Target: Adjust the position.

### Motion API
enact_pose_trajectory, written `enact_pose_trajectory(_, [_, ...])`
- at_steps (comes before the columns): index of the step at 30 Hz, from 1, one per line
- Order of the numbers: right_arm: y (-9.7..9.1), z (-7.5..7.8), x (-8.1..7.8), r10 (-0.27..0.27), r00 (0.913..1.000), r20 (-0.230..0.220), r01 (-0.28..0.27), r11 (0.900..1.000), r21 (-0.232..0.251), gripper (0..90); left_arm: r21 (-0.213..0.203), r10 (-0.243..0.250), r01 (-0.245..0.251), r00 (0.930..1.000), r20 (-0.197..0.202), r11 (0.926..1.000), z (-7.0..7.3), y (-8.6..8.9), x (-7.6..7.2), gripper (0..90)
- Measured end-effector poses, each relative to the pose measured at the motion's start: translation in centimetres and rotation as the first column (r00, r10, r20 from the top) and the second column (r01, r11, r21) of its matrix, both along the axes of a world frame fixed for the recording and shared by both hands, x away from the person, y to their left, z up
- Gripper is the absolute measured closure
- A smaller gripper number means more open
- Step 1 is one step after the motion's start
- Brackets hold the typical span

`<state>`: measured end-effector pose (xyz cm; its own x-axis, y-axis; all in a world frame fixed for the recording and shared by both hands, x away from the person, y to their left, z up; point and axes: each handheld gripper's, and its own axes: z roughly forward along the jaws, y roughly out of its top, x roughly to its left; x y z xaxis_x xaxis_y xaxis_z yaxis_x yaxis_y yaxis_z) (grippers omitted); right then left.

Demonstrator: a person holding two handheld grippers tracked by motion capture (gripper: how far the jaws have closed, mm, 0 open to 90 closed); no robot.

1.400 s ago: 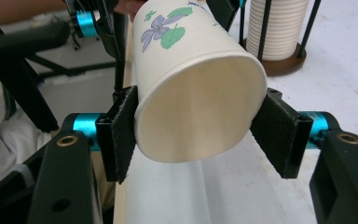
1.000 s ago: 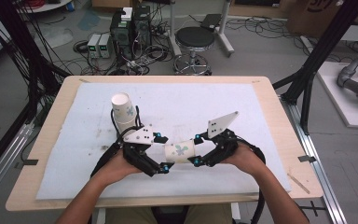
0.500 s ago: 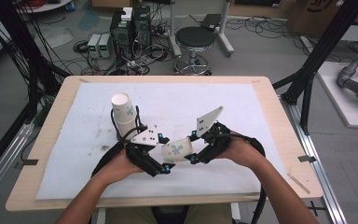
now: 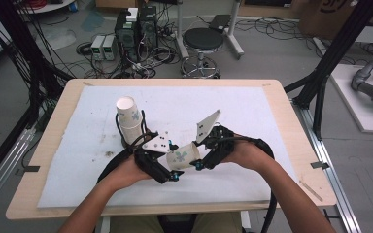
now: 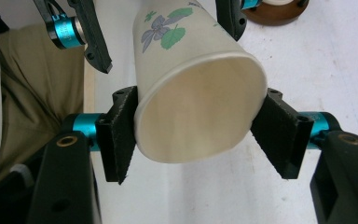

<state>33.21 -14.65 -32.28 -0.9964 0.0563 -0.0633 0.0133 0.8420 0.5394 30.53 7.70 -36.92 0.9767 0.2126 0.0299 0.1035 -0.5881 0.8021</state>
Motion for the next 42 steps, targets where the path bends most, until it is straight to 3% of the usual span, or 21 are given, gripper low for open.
enact_pose_trajectory(23, [2.0, -0.5, -0.6, 0.026, 0.9996, 0.013, -0.024, 0.9902, -0.138, 34.9, 0.076, -0.023, 0.024, 0.9996, -0.015, 0.9968, -0.9, -0.9, 0.2, 22.0])
enact_pose_trajectory(33, [2.5, -0.8, -0.8, 0.033, 0.9994, 0.008, -0.031, 0.9859, -0.165, 34.9, 0.098, -0.042, 0.044, 0.9987, -0.028, 0.9942, -1.1, -1.2, 0.3, 28.8])
enact_pose_trajectory(37, [2.7, -0.8, -0.8, 0.041, 0.9992, 0.001, -0.04, 0.9859, -0.163, 34.9, 0.115, -0.053, 0.056, 0.9982, -0.027, 0.9918, -1.2, -1.2, 0.3, 35.7])
enact_pose_trajectory(42, [2.7, -0.8, -0.8, 0.05, 0.9987, 0.004, -0.049, 0.9858, -0.161, 34.9, 0.117, -0.054, 0.057, 0.9981, -0.028, 0.9915, -1.3, -1.3, 0.4, 36.9])
